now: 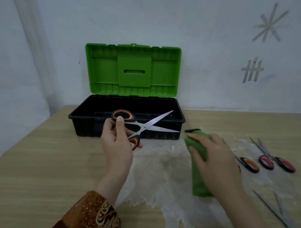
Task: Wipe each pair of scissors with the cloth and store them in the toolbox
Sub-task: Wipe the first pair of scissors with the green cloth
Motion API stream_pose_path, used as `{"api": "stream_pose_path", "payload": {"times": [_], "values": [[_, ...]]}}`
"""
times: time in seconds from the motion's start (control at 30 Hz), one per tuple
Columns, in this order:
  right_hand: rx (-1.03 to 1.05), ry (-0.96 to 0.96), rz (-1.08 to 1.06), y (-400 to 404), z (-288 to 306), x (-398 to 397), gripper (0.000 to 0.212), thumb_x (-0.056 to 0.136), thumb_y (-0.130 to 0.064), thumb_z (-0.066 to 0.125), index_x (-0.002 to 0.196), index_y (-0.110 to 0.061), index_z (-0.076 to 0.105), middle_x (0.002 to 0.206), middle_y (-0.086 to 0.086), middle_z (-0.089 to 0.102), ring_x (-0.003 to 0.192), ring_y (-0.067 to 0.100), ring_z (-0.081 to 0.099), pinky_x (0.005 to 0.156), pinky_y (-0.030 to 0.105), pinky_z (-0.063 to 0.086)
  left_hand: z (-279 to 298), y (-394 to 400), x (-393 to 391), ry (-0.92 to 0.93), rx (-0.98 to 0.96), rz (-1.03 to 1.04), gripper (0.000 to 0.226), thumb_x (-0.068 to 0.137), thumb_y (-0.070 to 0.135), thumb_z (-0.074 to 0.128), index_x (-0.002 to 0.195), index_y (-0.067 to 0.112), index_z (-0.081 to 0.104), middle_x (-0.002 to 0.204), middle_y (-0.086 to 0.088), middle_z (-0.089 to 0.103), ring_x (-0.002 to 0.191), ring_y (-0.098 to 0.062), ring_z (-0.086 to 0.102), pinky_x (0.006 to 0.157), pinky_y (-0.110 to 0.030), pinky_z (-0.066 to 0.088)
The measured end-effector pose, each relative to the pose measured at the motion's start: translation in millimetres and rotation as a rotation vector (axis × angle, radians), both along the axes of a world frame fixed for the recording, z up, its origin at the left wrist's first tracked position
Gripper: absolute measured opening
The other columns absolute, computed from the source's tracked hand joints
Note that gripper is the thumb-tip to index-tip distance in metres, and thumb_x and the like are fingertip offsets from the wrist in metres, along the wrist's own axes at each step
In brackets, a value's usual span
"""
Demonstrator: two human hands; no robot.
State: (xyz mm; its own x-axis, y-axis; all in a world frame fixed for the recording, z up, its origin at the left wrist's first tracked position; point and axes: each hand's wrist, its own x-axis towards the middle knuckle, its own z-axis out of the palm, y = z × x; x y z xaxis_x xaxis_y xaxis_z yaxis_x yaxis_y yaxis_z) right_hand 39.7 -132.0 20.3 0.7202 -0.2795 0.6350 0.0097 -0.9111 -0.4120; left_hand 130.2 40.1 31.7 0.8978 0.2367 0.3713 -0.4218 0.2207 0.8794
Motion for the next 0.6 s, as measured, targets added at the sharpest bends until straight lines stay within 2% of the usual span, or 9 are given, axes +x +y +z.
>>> {"api": "stream_pose_path", "payload": {"times": [0.07, 0.13, 0.23, 0.3, 0.4, 0.43, 0.5, 0.53, 0.6], "values": [[0.028, 0.169, -0.025, -10.3, -3.2, -26.4, 0.037, 0.093, -0.031, 0.054, 0.129, -0.037, 0.053, 0.107, -0.01, 0.051, 0.089, 0.01, 0.052, 0.064, 0.013, 0.033, 1.9, -1.2, -4.4, 0.008, -0.017, -0.015, 0.024, 0.104, 0.024, 0.039, 0.093, 0.007, 0.052, 0.056, -0.008, 0.052, 0.036, -0.019, 0.053, 0.039, -0.02, 0.043], [0.014, 0.296, -0.042, -11.5, -7.9, -51.5, 0.04, 0.093, -0.034, 0.053, 0.131, -0.044, 0.046, 0.111, -0.014, 0.047, 0.09, 0.006, 0.052, 0.066, 0.014, 0.037, 3.5, -2.9, -11.7, 0.012, -0.035, -0.037, 0.023, 0.104, 0.023, 0.039, 0.094, 0.007, 0.052, 0.057, -0.01, 0.051, 0.036, -0.018, 0.053, 0.038, -0.02, 0.042], [-0.045, 0.433, -0.067, -7.3, -16.8, -74.4, 0.041, 0.094, -0.04, 0.051, 0.132, -0.049, 0.041, 0.132, -0.015, 0.038, 0.094, 0.005, 0.055, 0.077, 0.018, 0.047, 5.5, -5.9, -25.5, 0.031, -0.066, -0.052, 0.023, 0.104, 0.023, 0.038, 0.091, 0.009, 0.052, 0.058, -0.011, 0.052, 0.037, -0.019, 0.054, 0.036, -0.02, 0.039], [-0.115, 0.532, -0.123, -3.3, -21.9, -82.5, 0.04, 0.095, -0.046, 0.045, 0.135, -0.048, 0.04, 0.144, -0.013, 0.031, 0.108, 0.009, 0.052, 0.088, 0.02, 0.045, 4.7, -7.1, -35.6, 0.049, -0.094, -0.048, 0.024, 0.104, 0.024, 0.037, 0.091, 0.011, 0.052, 0.059, -0.01, 0.053, 0.039, -0.02, 0.055, 0.036, -0.02, 0.038], [-0.275, 0.428, -0.261, 3.7, -22.4, -83.7, 0.044, 0.086, -0.059, 0.044, 0.123, -0.039, 0.058, 0.14, -0.001, 0.047, 0.126, 0.025, 0.044, 0.096, 0.044, 0.043, 2.7, -8.5, -51.6, 0.086, -0.162, -0.041, 0.023, 0.104, 0.023, 0.037, 0.091, 0.012, 0.052, 0.054, -0.001, 0.055, 0.045, -0.024, 0.055, 0.043, -0.024, 0.044], [-0.211, 0.276, -0.233, 10.8, -19.3, -83.9, 0.043, 0.083, -0.058, 0.047, 0.116, -0.035, 0.063, 0.132, -0.001, 0.054, 0.124, 0.023, 0.045, 0.093, 0.044, 0.043, 2.3, -9.7, -57.4, 0.099, -0.197, -0.036, 0.023, 0.104, 0.022, 0.038, 0.089, 0.012, 0.052, 0.053, 0.003, 0.053, 0.049, -0.024, 0.053, 0.048, -0.028, 0.047], [0.11, 0.118, -0.008, 36.6, -4.2, -82.7, 0.041, 0.082, -0.059, 0.045, 0.11, -0.035, 0.063, 0.114, -0.015, 0.057, 0.11, 0.002, 0.047, 0.089, 0.024, 0.041, 1.4, -14.5, -68.8, 0.132, -0.231, -0.007, 0.024, 0.104, 0.022, 0.039, 0.086, 0.012, 0.052, 0.057, 0.003, 0.05, 0.054, -0.016, 0.049, 0.055, -0.03, 0.046], [0.317, 0.134, 0.135, 51.6, 2.5, -80.3, 0.042, 0.08, -0.06, 0.044, 0.11, -0.036, 0.062, 0.107, -0.02, 0.057, 0.101, -0.005, 0.049, 0.085, 0.016, 0.042, 1.0, -17.9, -75.4, 0.146, -0.232, 0.002, 0.024, 0.103, 0.022, 0.039, 0.085, 0.012, 0.051, 0.06, 0.002, 0.048, 0.053, -0.01, 0.048, 0.054, -0.025, 0.044], [0.635, 0.196, 0.351, 76.7, 9.9, -71.0, 0.036, 0.082, -0.055, 0.049, 0.108, -0.034, 0.063, 0.098, -0.015, 0.066, 0.092, -0.004, 0.059, 0.079, 0.019, 0.051, -1.1, -25.6, -88.7, 0.156, -0.244, -0.018, 0.024, 0.103, 0.022, 0.039, 0.087, 0.012, 0.052, 0.062, 0.001, 0.05, 0.051, -0.005, 0.05, 0.052, -0.021, 0.044]]}}
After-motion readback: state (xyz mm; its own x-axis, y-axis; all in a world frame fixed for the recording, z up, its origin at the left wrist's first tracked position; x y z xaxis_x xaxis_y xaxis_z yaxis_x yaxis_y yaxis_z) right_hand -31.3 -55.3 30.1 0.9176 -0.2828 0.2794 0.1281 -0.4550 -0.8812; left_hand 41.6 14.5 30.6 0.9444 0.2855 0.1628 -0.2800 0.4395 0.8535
